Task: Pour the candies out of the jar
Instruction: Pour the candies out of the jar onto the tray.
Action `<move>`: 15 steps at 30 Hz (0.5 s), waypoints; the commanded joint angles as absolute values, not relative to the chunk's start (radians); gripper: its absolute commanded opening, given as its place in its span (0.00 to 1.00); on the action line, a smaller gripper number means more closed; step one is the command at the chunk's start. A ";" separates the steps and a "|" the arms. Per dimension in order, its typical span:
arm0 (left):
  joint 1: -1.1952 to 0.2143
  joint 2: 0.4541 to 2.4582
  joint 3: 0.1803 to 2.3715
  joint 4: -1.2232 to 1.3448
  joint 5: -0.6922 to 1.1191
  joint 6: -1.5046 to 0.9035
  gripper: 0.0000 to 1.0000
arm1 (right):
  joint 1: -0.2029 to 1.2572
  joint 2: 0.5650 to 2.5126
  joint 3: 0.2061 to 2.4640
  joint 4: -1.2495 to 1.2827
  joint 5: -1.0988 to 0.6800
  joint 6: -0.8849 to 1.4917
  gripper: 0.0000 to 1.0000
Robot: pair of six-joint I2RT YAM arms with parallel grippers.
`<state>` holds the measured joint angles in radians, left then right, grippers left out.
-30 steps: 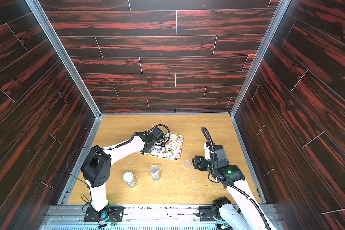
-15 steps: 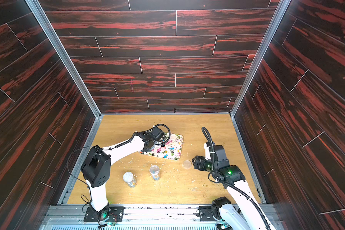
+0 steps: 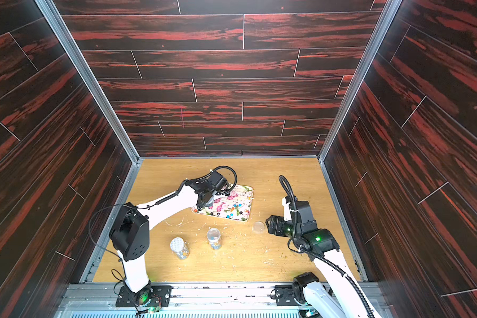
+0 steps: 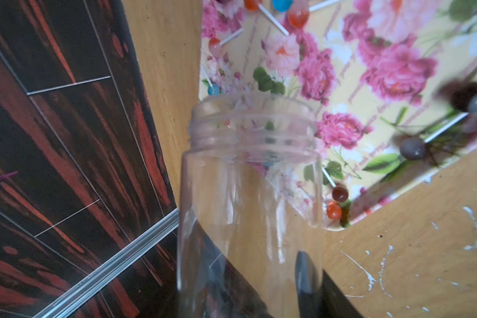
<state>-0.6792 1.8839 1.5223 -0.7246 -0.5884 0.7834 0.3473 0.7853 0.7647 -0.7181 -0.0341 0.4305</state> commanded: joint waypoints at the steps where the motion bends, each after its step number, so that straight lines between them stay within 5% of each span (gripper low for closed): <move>1: -0.684 1.801 1.543 -0.725 -0.555 0.738 0.45 | 0.344 0.773 0.784 -0.731 -0.038 0.442 0.78; 15: -0.684 1.595 1.412 -0.502 -0.338 0.511 0.45 | 0.344 0.765 0.857 -0.742 -0.080 0.456 0.78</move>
